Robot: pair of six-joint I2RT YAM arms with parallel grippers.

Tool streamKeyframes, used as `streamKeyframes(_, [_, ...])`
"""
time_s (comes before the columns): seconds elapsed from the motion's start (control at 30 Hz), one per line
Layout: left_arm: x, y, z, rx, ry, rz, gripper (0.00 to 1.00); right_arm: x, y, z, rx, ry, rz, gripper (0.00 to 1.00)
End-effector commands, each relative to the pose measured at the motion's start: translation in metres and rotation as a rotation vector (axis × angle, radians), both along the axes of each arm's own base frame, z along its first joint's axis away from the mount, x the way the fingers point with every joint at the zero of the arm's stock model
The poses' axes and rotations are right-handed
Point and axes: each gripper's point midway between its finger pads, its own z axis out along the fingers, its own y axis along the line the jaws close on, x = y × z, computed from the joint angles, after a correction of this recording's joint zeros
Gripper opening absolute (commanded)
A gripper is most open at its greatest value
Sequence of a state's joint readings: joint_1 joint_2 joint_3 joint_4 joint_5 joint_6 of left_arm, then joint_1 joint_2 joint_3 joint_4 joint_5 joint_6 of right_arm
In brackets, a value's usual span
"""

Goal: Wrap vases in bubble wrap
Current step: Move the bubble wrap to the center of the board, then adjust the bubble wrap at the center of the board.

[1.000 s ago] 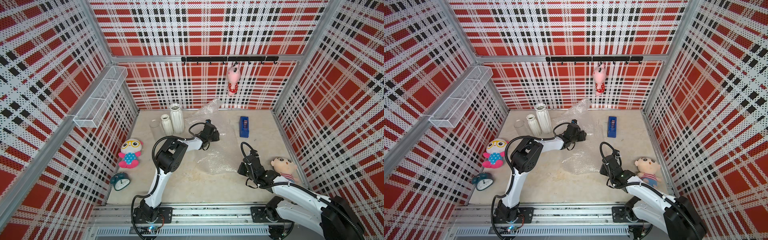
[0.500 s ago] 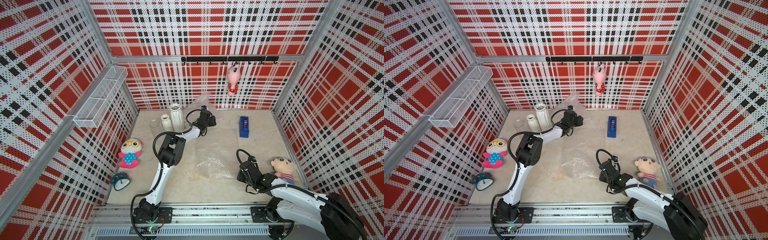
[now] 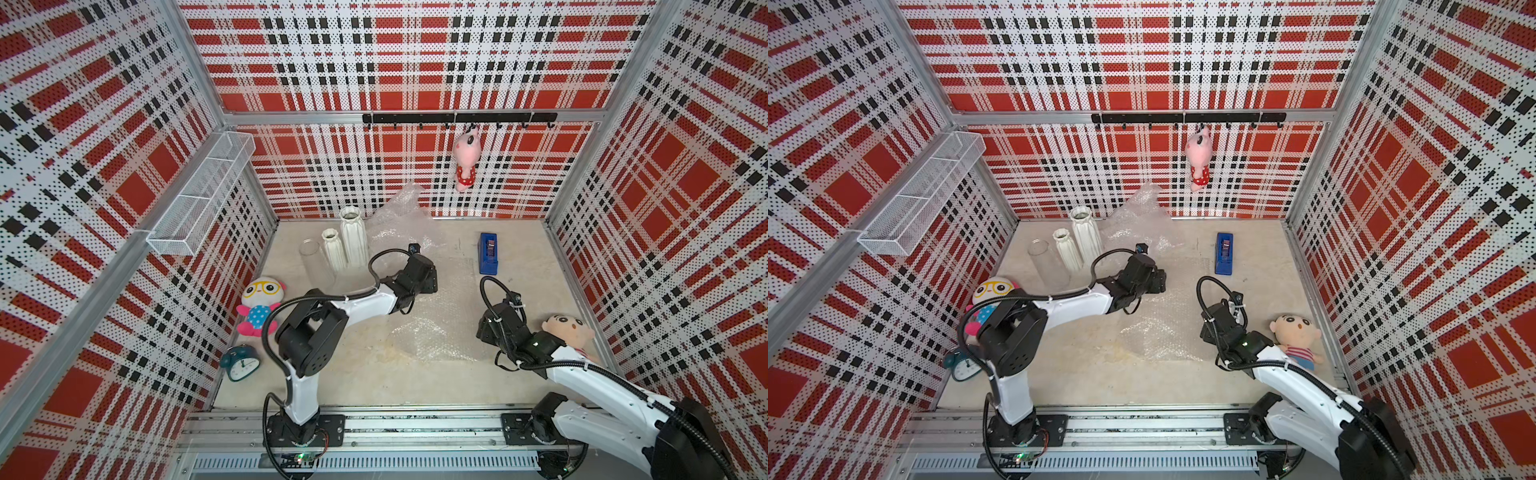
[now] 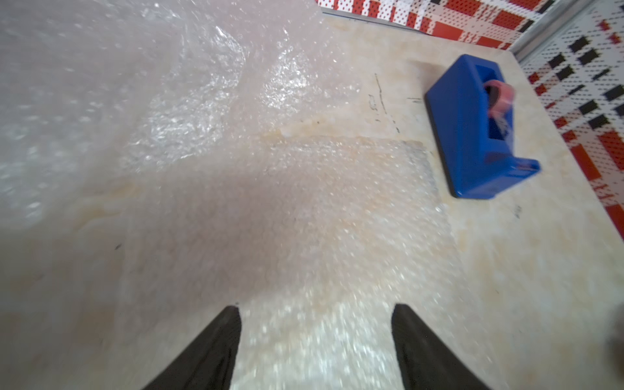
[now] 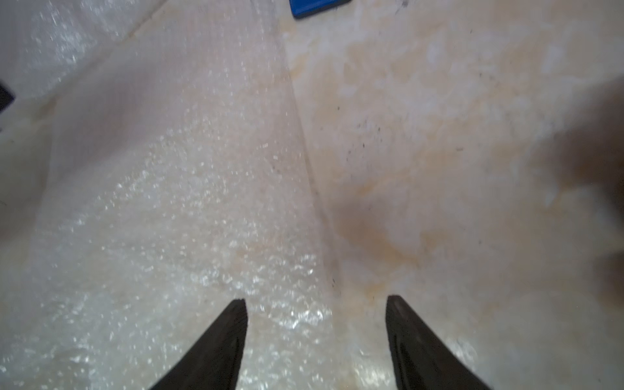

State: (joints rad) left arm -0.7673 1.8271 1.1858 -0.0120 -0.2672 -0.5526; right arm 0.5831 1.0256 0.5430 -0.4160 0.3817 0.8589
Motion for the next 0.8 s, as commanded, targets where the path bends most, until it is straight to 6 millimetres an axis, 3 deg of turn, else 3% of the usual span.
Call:
streamKeyframes(0.0, [-0.025,0.007,0.006,-0.033,-0.014,0.027,0.74,0.019,0.013,0.006,-0.005,-0.028,0.071,0.67])
streamKeyframes(0.2, [-0.104,-0.006,-0.024,-0.068,0.070,-0.090,0.73,0.027,0.056,-0.011,0.098,0.014,0.171,0.60])
streamKeyframes(0.33, [-0.133,-0.003,-0.047,-0.083,0.136,-0.107,0.72,0.016,0.073,-0.030,0.108,0.051,0.199,0.60])
streamKeyframes(0.53, [-0.157,0.023,-0.070,-0.098,0.193,-0.076,0.71,-0.003,0.057,-0.068,0.092,0.132,0.128,0.59])
streamKeyframes(0.63, [-0.170,0.035,-0.079,-0.080,0.212,-0.073,0.71,-0.007,0.045,-0.076,0.048,0.145,0.090,0.59])
streamKeyframes(0.77, [-0.184,0.054,-0.085,-0.087,0.232,-0.066,0.71,-0.007,0.042,-0.077,0.033,0.146,0.086,0.59])
